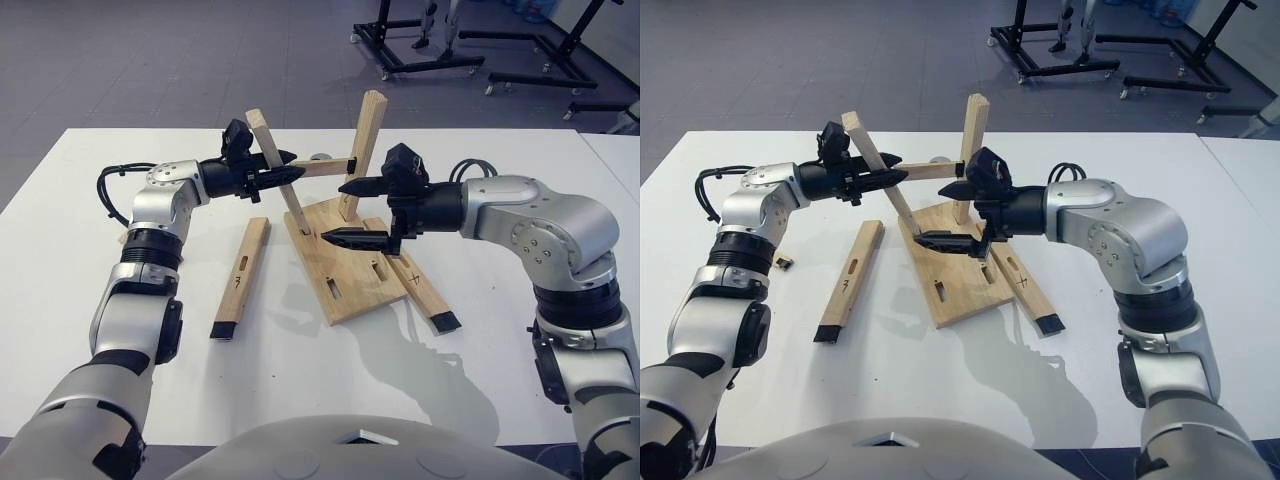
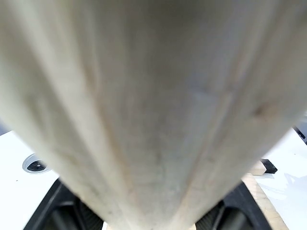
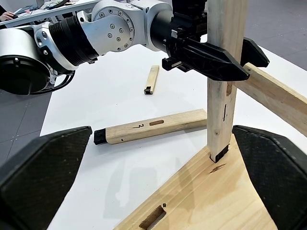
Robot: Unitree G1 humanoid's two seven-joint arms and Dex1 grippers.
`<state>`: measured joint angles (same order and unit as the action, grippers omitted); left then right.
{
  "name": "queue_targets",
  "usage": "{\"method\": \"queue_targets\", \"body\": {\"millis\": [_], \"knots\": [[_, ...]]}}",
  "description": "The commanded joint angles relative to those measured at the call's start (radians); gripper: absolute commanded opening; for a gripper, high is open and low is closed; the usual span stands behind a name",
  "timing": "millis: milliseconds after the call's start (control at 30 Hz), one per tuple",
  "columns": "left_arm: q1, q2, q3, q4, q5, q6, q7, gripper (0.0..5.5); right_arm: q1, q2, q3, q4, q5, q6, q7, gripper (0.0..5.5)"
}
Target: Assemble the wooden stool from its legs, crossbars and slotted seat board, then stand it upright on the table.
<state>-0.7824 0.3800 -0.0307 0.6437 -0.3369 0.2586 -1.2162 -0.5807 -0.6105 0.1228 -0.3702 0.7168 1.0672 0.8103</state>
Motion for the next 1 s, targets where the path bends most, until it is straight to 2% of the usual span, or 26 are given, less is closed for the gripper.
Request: {"method": "queue_targets", "body": {"millis": [33,500,1000], "knots": [[0.006,0.01,-0.024,-0.021,0.03,0.008,-0.005,2.02,0.001,0.0,-0.003,-0.015,0.01,0.01,-0.006,5.4],[0.014,-0.003,-0.069,-0.013,0.069,0.027,0.012,2.02,0.004,0.007,-0.002,-0.029,0.03,0.02,-0.026,5.4],[0.015,-0.014,-0.032,-0.002,0.026,0.082,0.024,2.02,-0.075,0.058,-0.029,-0.019,0.044,0.015,-0.078,5.4]]}}
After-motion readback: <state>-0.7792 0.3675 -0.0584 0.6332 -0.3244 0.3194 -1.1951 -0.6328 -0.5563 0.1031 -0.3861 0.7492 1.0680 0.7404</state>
